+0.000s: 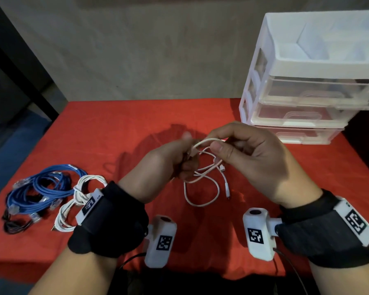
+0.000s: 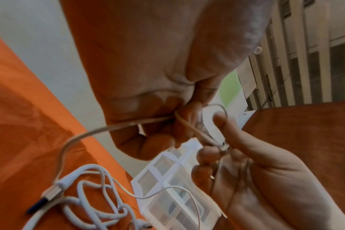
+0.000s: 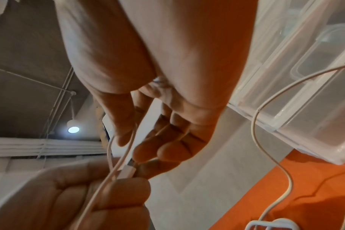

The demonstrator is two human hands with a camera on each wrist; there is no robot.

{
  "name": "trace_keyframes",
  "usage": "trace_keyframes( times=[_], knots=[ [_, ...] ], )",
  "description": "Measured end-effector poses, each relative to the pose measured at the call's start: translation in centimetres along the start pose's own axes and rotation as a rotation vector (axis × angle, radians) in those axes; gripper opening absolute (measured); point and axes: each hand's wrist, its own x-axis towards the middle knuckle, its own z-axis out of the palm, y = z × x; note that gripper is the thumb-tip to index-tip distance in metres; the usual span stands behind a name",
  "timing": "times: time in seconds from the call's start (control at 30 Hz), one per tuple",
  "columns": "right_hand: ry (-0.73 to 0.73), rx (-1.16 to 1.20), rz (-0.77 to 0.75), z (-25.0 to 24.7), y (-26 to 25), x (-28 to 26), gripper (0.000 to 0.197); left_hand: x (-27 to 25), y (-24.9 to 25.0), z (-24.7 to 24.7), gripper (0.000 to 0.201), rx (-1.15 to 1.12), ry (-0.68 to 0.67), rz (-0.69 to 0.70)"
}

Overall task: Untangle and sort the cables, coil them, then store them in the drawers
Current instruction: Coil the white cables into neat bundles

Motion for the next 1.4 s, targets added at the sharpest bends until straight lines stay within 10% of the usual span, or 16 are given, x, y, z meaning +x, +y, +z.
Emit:
trace_keyframes(
  times=[0.13, 0.37, 0.67, 0.83, 1.0, 1.23, 1.4],
  knots=[
    [-0.022, 0.046, 0.042, 0.7, 0.3, 0.1, 0.011, -0.6, 0.2, 1.1, 0.076, 0.209, -0.075, 0.057],
    [0.093, 0.313, 0.159, 1.0, 0.6, 0.3, 0.010, -0.6, -0.5, 0.7, 0.043, 0.185, 0.063, 0.174],
    [0.200, 0.213, 0.224, 1.6, 1.2, 0.6, 0.005, -0.5, -0.3, 1.5, 0.048, -0.031, 0.058, 0.223],
    [0.145, -0.181, -0.032, 2.5, 1.0, 0.1, 0.028, 0.0, 0.6, 1.2, 0.039, -0.302, 0.195, 0.271],
    [0.111, -0.251, 0.023, 3.3, 1.8, 0.2, 0.096, 0.0, 0.7, 1.6, 0.032, -0.500, 0.170, 0.244],
    [0.285, -0.298, -0.137, 2.3, 1.1, 0.5, 0.020, 0.0, 0.5, 1.4, 0.031, -0.378, 0.190, 0.204],
    [0.272, -0.180, -0.125, 1.6, 0.5, 0.4, 0.009, -0.1, 1.0, 0.9, 0.026, -0.266, 0.204, 0.142]
  ],
)
